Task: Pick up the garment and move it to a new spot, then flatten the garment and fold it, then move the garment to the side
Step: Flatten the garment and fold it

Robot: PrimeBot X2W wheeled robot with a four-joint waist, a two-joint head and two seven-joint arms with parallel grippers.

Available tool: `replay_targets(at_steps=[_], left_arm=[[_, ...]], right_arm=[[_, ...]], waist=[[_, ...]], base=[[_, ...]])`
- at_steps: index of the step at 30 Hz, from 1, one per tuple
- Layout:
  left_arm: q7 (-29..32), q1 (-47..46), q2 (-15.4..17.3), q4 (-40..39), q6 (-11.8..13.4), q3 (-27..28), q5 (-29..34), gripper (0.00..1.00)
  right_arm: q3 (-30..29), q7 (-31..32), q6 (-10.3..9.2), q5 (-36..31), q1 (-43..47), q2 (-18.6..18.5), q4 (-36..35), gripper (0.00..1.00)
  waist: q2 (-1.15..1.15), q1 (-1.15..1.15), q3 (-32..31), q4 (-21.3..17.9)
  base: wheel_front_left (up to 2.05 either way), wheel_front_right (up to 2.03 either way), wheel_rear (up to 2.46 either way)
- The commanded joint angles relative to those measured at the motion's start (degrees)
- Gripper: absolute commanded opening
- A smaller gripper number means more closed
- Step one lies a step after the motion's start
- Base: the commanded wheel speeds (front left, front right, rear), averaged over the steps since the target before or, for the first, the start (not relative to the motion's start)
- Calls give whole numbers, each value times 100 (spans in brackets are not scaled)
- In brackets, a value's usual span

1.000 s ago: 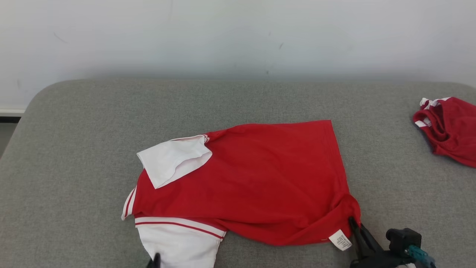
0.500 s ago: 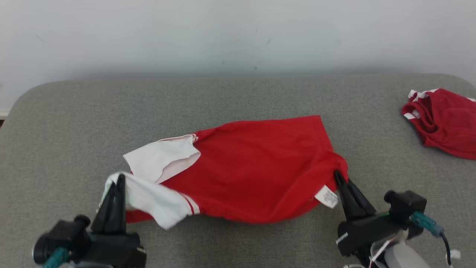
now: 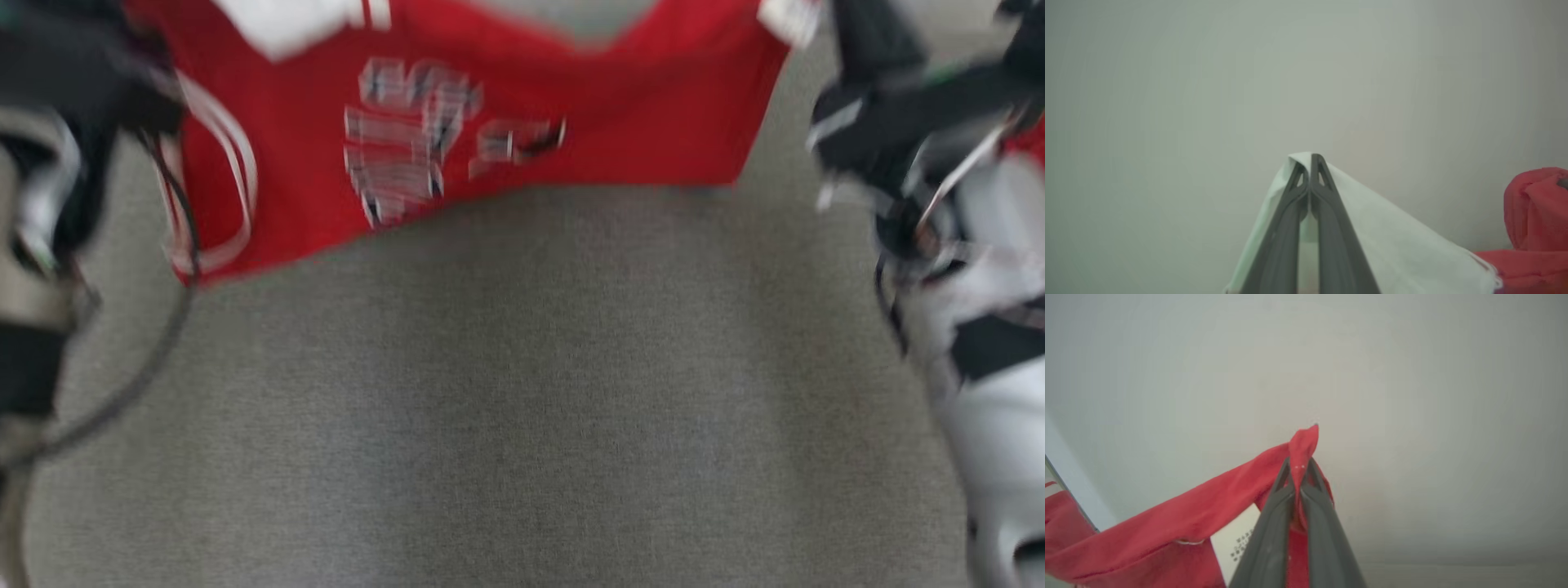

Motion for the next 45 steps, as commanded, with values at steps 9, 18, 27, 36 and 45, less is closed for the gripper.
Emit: replay_targets(at_steps=[9, 18, 27, 36, 45], left_arm=[[168, -3239, 1, 1489, 7, -271, -517, 0], [-171, -5300, -240, 2694, 7, -822, -553, 0], [-658, -5813, -467, 3289, 7, -1244, -907, 0], [-944, -4600, -274, 2815, 7, -1187, -1475, 0], [-957, -1694, 36, 1085, 278, -476, -1394, 0]], right_arm=[[-357, 540, -14, 232, -3043, 222, 1293, 0], [-261, 226, -14, -203, -5006, 374, 2481, 0], [38, -205, -14, -219, -5525, 376, 3100, 0], [582, -580, -14, 348, -4365, 138, 2918, 0], [1287, -904, -14, 1037, -1787, -395, 1695, 0]], waist=[[-1, -1, 1543, -257], [-1, -1, 2129, -357], [-1, -1, 2319, -228], [-1, -1, 1924, -234], [-1, -1, 974, -302]], base=[[0, 0, 0], [0, 0, 0], [0, 0, 0], [0, 0, 0], [0, 0, 0]])
